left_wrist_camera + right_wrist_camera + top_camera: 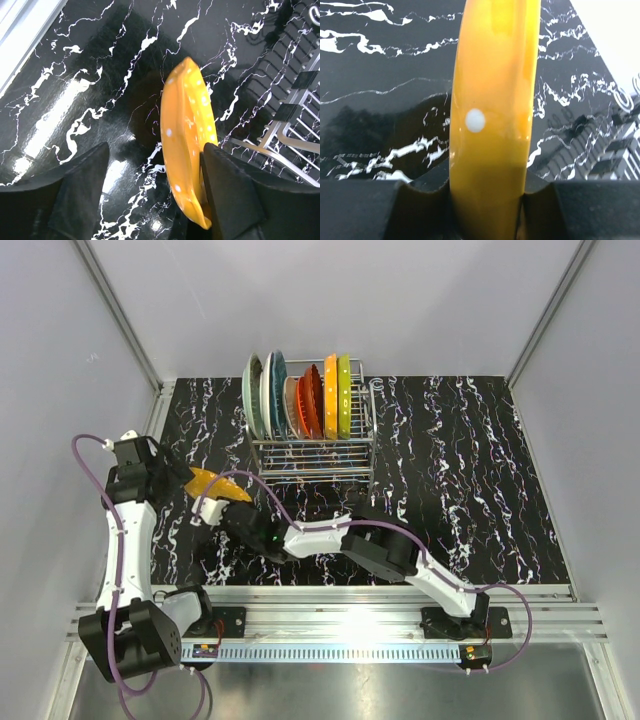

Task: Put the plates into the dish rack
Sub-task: Pass the plate from the left arm to the right

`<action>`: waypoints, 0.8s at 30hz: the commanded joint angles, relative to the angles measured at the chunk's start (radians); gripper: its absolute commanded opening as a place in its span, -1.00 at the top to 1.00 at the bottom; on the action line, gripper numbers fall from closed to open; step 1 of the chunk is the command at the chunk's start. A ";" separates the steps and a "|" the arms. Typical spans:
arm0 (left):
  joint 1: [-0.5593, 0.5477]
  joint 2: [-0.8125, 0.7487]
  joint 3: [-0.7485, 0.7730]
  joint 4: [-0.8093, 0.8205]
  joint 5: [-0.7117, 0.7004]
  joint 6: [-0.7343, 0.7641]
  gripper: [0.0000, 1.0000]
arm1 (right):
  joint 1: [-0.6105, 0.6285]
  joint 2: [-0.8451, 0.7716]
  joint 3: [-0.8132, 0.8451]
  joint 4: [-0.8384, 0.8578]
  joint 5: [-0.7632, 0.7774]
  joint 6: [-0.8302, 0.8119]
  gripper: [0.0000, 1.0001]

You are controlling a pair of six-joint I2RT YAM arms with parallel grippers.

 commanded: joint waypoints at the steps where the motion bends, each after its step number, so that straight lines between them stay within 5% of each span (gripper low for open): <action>1: 0.000 -0.036 -0.001 0.037 -0.030 0.006 -0.66 | 0.017 -0.116 -0.047 0.060 0.024 0.097 1.00; 9: 0.000 -0.053 0.000 0.033 -0.082 0.001 -0.98 | 0.083 -0.279 -0.201 0.044 0.024 0.149 1.00; 24: 0.000 -0.056 0.005 0.036 -0.055 0.009 -0.98 | 0.123 -0.808 -0.699 -0.006 0.107 0.382 1.00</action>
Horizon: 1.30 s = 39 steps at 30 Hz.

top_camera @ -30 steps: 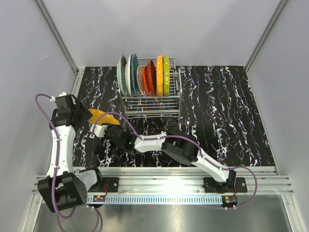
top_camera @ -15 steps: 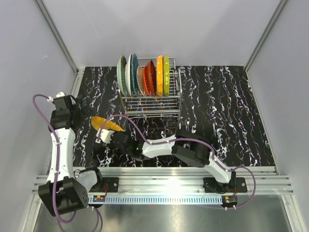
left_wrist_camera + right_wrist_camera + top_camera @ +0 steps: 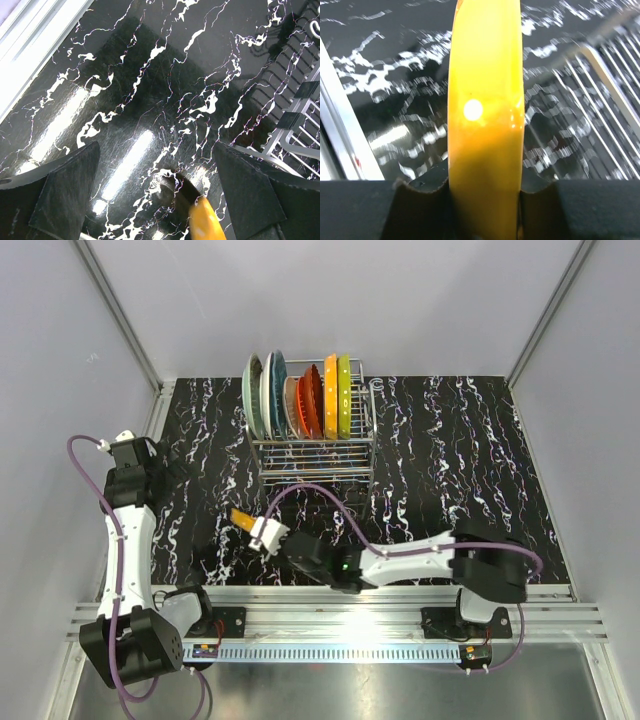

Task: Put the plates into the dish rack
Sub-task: Pass the plate from the left arm to the right, then insert the plate into the dish rack

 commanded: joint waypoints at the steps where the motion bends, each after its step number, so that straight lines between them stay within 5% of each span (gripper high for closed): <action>1: 0.000 -0.024 0.005 0.036 0.000 0.008 -0.98 | 0.004 -0.201 -0.065 0.133 0.108 0.095 1.00; 7: 0.000 -0.030 0.003 0.039 0.019 0.013 -0.98 | 0.001 -0.402 -0.138 0.059 0.198 0.125 1.00; 8: 0.000 -0.033 0.003 0.045 0.031 0.017 -0.77 | 0.003 -0.423 -0.140 0.041 0.204 0.135 1.00; 10: 0.001 -0.041 -0.004 0.053 0.040 0.019 -0.72 | 0.001 -0.498 -0.163 0.008 0.217 0.169 1.00; 22: 0.000 -0.033 0.005 0.043 0.057 0.020 -0.98 | 0.003 -0.932 -0.135 -0.293 0.344 0.281 1.00; 33: 0.000 -0.044 0.008 0.043 0.054 0.030 -0.98 | -0.061 -0.963 -0.025 -0.112 0.609 0.005 1.00; 39: 0.000 -0.045 0.008 0.042 0.051 0.031 -0.98 | -0.342 -0.904 0.093 -0.306 0.421 0.229 1.00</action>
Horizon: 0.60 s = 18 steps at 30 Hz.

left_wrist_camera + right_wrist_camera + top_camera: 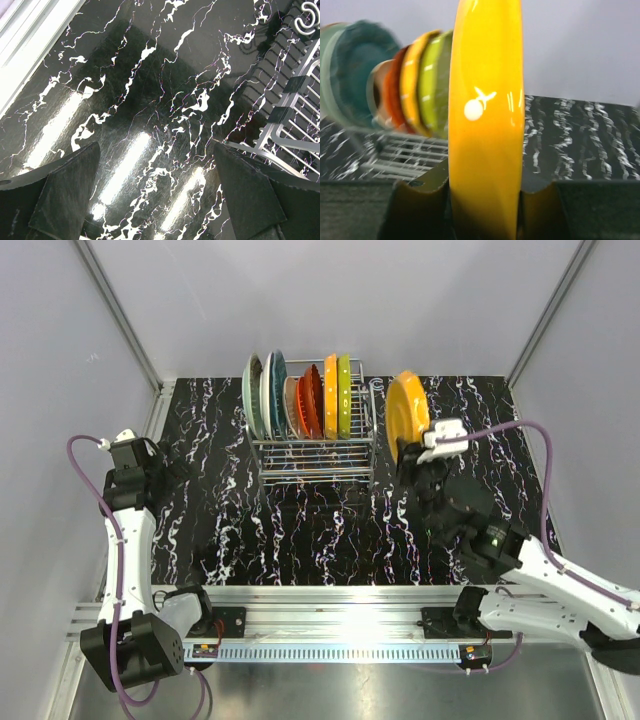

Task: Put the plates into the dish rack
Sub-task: Insert the plate into the dish rack

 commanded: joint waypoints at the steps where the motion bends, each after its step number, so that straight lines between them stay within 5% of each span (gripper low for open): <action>1: 0.000 -0.024 0.006 0.040 0.012 0.019 -0.98 | -0.173 0.038 0.147 0.030 -0.099 0.107 1.00; 8: 0.000 -0.024 0.005 0.041 0.020 0.017 -0.98 | -0.361 0.198 0.357 -0.065 -0.331 0.222 1.00; 18: -0.011 -0.015 0.002 0.043 0.017 0.017 -0.98 | -0.429 0.400 0.466 -0.042 -0.472 0.322 1.00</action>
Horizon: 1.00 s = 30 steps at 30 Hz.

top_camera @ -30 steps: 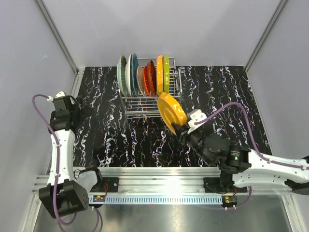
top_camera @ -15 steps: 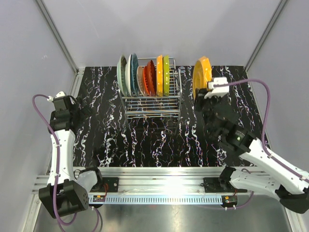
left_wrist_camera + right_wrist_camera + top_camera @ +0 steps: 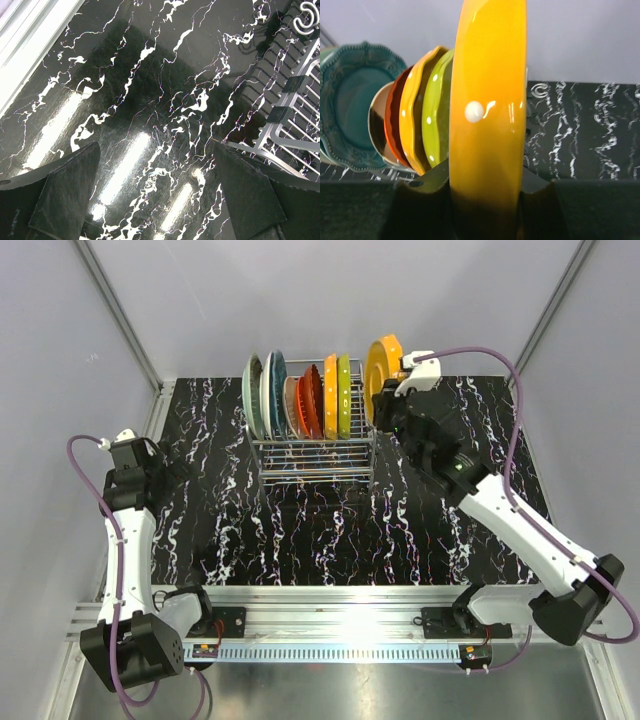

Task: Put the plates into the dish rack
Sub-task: Insert the plate into the dish rack

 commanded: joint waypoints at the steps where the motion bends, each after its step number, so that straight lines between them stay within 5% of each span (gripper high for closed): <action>1: -0.008 -0.013 0.000 0.038 0.013 0.016 -0.98 | -0.007 0.008 0.081 0.145 -0.071 0.057 1.00; 30: -0.015 -0.008 0.000 0.042 0.044 0.016 -0.98 | -0.007 0.138 0.057 0.226 -0.008 0.132 1.00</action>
